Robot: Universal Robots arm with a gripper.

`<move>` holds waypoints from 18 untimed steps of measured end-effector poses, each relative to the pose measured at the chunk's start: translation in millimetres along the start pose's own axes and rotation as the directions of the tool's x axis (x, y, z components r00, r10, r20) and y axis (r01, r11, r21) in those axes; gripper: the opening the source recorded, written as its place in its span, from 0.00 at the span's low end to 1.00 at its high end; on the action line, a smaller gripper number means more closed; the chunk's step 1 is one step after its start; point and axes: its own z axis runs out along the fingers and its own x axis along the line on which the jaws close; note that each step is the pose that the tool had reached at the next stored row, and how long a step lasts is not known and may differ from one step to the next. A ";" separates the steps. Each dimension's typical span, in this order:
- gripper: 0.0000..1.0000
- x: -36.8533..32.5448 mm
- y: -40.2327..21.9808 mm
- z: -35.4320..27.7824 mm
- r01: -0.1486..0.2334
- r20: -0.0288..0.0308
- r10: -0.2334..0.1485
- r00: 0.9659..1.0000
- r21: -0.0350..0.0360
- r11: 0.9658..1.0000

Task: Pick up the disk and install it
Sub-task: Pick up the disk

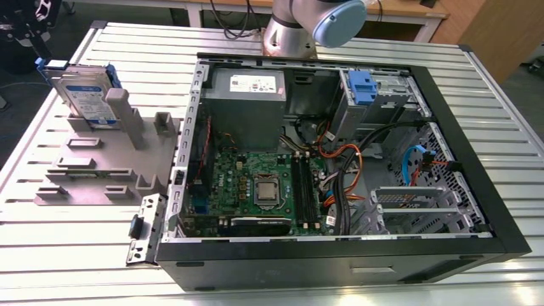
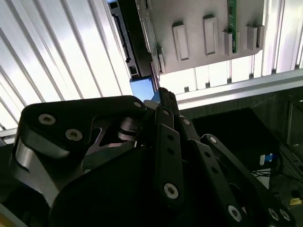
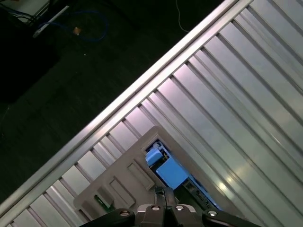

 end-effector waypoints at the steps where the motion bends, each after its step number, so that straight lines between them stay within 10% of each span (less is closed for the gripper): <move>1: 0.11 0.0 0.0 0.0 0.006 0.000 -0.006 1.000 0.000 1.000; 18: 0.11 0.0 0.0 0.1 0.117 -0.004 -0.117 0.993 0.000 0.993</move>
